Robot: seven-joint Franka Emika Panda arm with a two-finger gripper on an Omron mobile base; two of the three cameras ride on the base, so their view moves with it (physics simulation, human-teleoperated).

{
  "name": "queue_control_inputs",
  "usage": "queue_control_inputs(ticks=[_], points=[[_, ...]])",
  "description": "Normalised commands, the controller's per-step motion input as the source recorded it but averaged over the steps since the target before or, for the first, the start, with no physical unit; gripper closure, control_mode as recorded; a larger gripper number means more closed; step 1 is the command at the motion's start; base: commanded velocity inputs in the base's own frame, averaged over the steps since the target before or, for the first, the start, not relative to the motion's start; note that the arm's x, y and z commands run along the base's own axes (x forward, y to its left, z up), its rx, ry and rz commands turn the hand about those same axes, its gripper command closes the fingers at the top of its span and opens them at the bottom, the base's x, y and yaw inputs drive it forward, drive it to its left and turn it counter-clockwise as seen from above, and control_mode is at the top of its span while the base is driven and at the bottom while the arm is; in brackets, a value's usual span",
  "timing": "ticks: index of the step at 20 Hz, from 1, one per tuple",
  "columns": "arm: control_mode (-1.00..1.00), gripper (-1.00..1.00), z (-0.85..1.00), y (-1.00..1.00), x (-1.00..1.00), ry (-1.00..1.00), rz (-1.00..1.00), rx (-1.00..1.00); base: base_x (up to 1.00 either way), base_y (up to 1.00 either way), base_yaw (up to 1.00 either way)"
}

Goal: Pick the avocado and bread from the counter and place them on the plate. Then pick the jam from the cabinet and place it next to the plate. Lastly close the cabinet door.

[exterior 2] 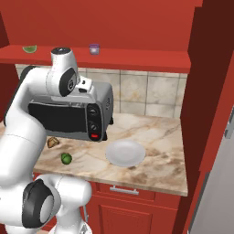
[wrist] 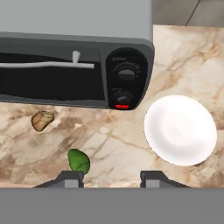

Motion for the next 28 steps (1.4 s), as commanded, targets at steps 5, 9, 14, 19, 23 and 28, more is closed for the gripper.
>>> queue_control_inputs(ticks=[5,9,14,19,23,28], points=[[-1.00,-1.00,-0.09,0.00,0.00,0.00,0.00,0.00,0.00,0.00,0.00],[-1.00,-1.00,-0.20,0.01,0.00,0.00,0.00,-0.01,0.00,0.00,0.00],[-1.00,-1.00,-0.26,0.08,0.00,0.00,0.00,-0.04,0.00,0.00,0.00],[-1.00,-1.00,-0.21,0.10,0.00,0.00,0.00,-0.04,0.00,0.00,0.00],[-1.00,-1.00,-0.17,0.11,0.00,-0.01,0.00,-0.05,0.00,0.00,0.00],[-1.00,-1.00,-0.17,0.12,0.00,-0.01,0.00,-0.05,0.00,0.00,0.00]])
